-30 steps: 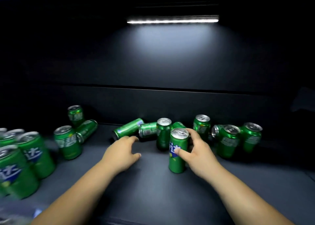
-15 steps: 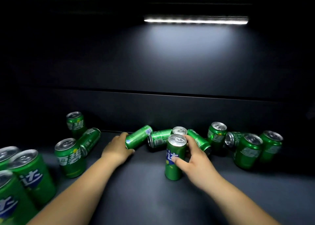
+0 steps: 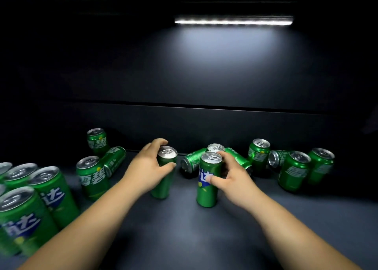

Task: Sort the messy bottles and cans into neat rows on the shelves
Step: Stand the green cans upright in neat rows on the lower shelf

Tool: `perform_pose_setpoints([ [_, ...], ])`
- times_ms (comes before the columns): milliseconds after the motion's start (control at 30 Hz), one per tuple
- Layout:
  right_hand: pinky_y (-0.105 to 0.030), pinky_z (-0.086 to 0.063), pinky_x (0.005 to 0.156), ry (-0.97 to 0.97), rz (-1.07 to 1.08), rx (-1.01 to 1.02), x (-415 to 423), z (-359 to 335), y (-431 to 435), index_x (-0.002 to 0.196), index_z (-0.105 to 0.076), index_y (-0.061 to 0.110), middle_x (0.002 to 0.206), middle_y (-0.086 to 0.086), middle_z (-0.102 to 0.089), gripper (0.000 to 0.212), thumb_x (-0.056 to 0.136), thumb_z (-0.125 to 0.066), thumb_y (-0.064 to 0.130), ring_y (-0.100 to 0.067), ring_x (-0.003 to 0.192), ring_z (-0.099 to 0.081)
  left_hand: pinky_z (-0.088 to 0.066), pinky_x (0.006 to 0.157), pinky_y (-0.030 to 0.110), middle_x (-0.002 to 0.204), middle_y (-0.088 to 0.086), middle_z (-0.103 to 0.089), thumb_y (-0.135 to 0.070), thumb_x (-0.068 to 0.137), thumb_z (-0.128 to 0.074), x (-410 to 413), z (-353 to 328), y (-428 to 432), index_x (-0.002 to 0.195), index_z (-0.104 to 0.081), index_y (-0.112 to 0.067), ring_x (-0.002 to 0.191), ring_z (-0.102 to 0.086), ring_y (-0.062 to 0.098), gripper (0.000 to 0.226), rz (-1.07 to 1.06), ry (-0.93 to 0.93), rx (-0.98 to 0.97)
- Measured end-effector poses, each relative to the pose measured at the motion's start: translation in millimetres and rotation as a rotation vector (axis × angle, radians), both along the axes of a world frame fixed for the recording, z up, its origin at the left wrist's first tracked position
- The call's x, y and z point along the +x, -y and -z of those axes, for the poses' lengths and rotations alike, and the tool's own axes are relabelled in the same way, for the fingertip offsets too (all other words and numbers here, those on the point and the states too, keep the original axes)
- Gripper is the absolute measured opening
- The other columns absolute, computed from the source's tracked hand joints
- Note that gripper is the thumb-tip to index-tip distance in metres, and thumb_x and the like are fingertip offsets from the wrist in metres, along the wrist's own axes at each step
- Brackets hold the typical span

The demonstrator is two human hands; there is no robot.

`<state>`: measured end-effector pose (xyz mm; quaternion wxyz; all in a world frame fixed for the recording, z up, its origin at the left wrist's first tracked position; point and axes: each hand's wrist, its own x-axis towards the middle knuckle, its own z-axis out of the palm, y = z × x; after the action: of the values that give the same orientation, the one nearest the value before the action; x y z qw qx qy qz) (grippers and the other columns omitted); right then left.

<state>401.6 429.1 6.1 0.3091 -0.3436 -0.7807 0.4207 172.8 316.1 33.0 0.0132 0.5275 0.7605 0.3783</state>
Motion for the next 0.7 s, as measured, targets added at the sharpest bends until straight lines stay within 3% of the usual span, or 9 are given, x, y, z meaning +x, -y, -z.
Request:
perform_pose_setpoints([
  [133,-0.039,-0.053,0.101,-0.023,-0.138,-0.071,6,-2,9,0.132,-0.051,0.03,0.119,0.007,-0.07,0.07,0.068,-0.081,0.028,-0.01,0.11,-0.068,-0.042,0.095,0.022,0.119,-0.008,-0.059,-0.046,0.067,-0.08,25,2,15,0.12,-0.055,-0.035,0.111,-0.056,0.01,0.06,0.077,0.079,0.018],
  [200,-0.037,-0.055,0.097,-0.032,-0.191,-0.099,12,-1,13,0.131,-0.052,0.025,0.12,0.004,-0.07,0.067,0.072,-0.081,0.016,-0.015,0.108,-0.069,-0.037,0.089,0.007,0.115,-0.009,-0.059,-0.061,0.057,-0.073,39,3,22,0.113,-0.053,-0.044,0.106,-0.055,0.001,0.062,0.118,0.098,0.027],
  [267,-0.03,-0.055,0.094,-0.045,-0.225,-0.111,20,-1,14,0.131,-0.052,0.024,0.122,0.004,-0.069,0.063,0.077,-0.079,0.004,-0.012,0.11,-0.068,-0.034,0.086,0.003,0.111,-0.012,-0.057,-0.069,0.053,-0.069,50,5,26,0.105,-0.048,-0.054,0.106,-0.051,-0.007,0.058,0.135,0.085,0.022],
  [367,-0.027,-0.052,0.099,-0.042,-0.268,-0.124,30,-2,14,0.137,-0.047,0.025,0.129,0.005,-0.065,0.067,0.078,-0.075,0.008,-0.009,0.119,-0.063,-0.037,0.088,0.006,0.112,-0.018,-0.054,-0.062,0.052,-0.076,60,7,31,0.105,-0.046,-0.058,0.108,-0.049,-0.012,0.061,0.161,0.124,-0.026],
  [467,-0.029,-0.048,0.107,-0.026,-0.3,-0.122,34,-7,16,0.145,-0.038,0.035,0.139,0.01,-0.057,0.077,0.078,-0.069,0.015,-0.004,0.127,-0.056,-0.05,0.094,0.024,0.112,-0.028,-0.061,-0.024,0.063,-0.084,62,8,35,0.116,-0.045,-0.058,0.105,-0.059,-0.006,0.074,0.236,0.257,-0.102],
  [533,-0.029,-0.048,0.105,-0.014,-0.31,-0.073,34,-9,18,0.141,-0.042,0.043,0.135,0.015,-0.059,0.076,0.078,-0.074,0.014,0.001,0.123,-0.058,-0.053,0.096,0.033,0.113,-0.033,-0.061,-0.011,0.067,-0.084,61,8,38,0.119,-0.044,-0.057,0.105,-0.063,0.0,0.08,0.24,0.292,-0.116],
  [700,-0.038,-0.051,0.104,0.019,-0.317,-0.017,30,2,27,0.133,-0.046,0.044,0.126,0.016,-0.066,0.071,0.073,-0.079,0.025,-0.002,0.116,-0.063,-0.054,0.097,0.036,0.111,-0.03,-0.063,-0.01,0.068,-0.084,68,9,42,0.118,-0.045,-0.054,0.105,-0.065,0.004,0.077,0.18,0.299,-0.096],
])
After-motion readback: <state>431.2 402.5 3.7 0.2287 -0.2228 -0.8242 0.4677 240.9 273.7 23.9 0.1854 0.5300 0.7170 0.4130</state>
